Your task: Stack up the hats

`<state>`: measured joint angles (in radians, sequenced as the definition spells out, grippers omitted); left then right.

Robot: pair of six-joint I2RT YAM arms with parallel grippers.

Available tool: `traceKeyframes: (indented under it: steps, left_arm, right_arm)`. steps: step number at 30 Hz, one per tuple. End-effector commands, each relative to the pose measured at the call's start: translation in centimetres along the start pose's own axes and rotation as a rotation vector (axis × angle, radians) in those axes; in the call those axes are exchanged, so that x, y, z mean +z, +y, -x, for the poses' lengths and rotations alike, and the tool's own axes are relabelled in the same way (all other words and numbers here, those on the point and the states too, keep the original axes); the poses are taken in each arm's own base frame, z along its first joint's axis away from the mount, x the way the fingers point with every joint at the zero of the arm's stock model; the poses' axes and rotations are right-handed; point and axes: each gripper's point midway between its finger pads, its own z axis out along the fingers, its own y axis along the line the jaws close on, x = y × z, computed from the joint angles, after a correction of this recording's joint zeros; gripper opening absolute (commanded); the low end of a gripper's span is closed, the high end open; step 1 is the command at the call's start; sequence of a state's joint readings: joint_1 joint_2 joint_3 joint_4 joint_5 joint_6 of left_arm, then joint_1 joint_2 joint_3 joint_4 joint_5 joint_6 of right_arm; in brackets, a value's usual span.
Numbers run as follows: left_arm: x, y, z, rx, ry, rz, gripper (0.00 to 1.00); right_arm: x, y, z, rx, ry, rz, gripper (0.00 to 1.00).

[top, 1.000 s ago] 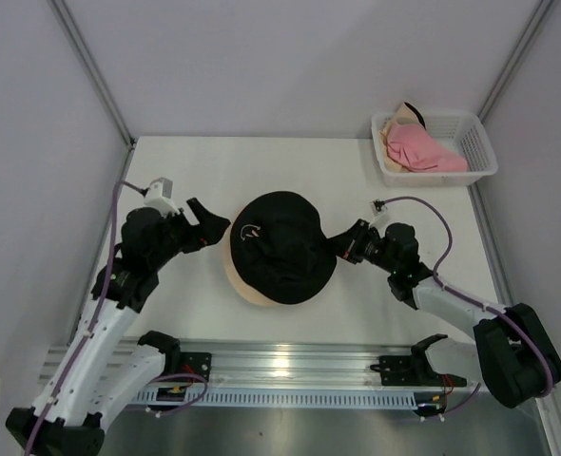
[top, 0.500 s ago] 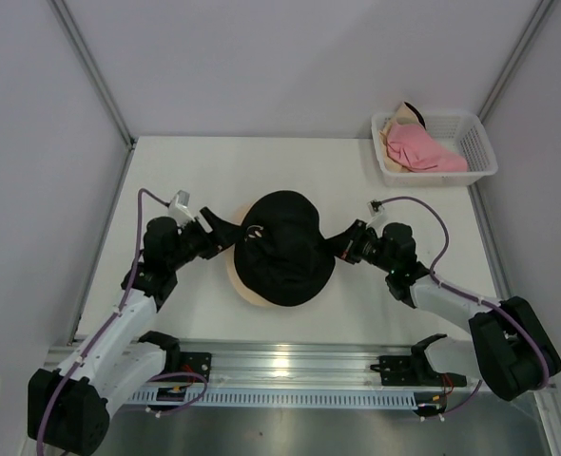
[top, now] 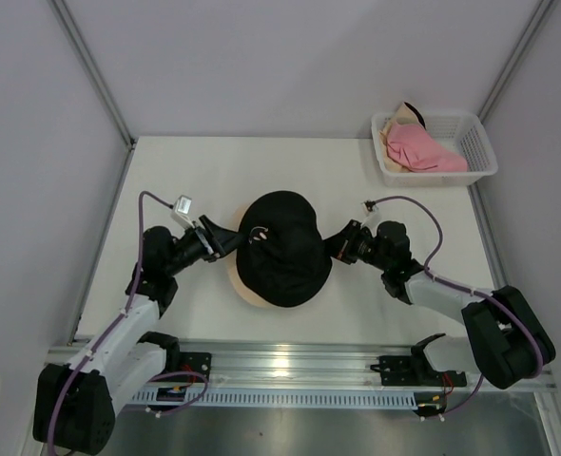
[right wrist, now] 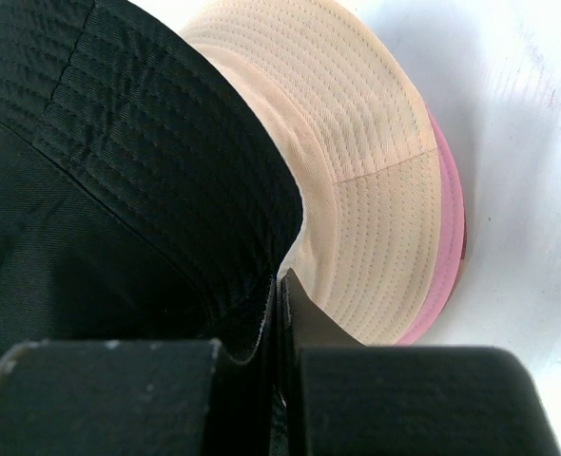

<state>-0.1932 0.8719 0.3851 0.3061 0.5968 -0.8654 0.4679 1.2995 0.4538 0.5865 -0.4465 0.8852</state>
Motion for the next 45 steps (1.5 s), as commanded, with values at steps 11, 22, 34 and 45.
traceKeyframes:
  steps: [11,22,34,45]
  left_arm:
    - [0.5,-1.4,0.6,0.092,-0.023,-0.126,0.26]
    - [0.1,1.0,2.1,0.186,-0.064,-0.022,0.01]
    - [0.5,-0.6,2.0,0.210,0.041,-0.187,0.71]
    - [-0.5,-3.0,1.3,0.245,0.078,-0.306,0.45]
  right_arm:
    - [1.1,1.0,0.4,-0.032,0.009,0.028,0.00]
    - [1.5,0.7,0.5,-0.043,0.022,0.005,0.00]
    - [2.4,1.0,0.3,-0.048,0.068,0.024,0.00]
    - [2.6,1.0,0.3,-0.054,0.078,0.018,0.00]
